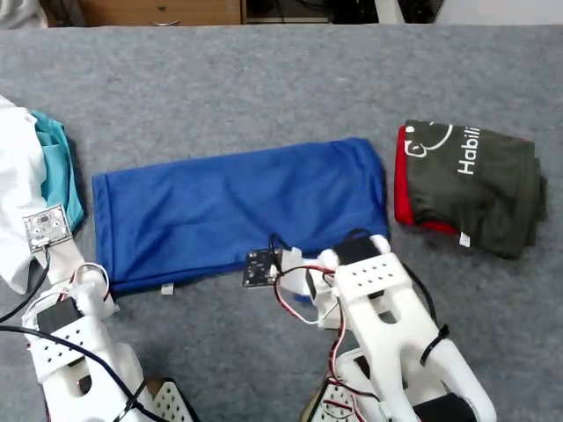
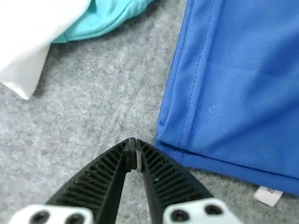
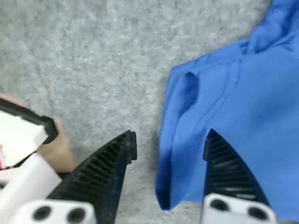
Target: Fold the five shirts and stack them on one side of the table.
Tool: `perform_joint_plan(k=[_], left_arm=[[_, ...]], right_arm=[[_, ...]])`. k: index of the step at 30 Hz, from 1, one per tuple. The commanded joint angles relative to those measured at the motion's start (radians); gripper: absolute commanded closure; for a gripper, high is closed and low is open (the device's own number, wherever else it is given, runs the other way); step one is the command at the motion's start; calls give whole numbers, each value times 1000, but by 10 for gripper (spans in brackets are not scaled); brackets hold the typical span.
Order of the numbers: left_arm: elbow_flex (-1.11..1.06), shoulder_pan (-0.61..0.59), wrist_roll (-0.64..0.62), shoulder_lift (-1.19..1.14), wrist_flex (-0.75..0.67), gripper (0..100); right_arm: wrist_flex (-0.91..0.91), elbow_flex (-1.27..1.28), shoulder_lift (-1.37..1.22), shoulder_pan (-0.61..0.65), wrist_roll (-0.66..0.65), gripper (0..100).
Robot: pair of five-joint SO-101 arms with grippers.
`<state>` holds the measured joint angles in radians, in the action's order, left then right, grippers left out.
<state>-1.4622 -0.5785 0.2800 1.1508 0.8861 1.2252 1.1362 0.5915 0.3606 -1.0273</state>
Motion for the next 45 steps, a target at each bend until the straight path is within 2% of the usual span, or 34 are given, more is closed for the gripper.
perform_joint_plan(k=[1, 14, 25, 29, 36, 45], left_arm=[[5, 3, -3, 8, -18, 981], [5, 3, -3, 8, -17, 981], [5, 3, -3, 8, -15, 981], [5, 3, -3, 8, -15, 981], [5, 5, -2, 8, -15, 981], [5, 12, -2, 8, -15, 981]], right_arm=[[-34, 2, -2, -15, -15, 753], [-133, 151, -4, -4, -107, 754], [-213, 157, -4, -15, -107, 757], [-227, 154, -4, -41, -152, 758], [-230, 154, -4, -44, -155, 910], [-245, 153, -4, -48, -157, 915]])
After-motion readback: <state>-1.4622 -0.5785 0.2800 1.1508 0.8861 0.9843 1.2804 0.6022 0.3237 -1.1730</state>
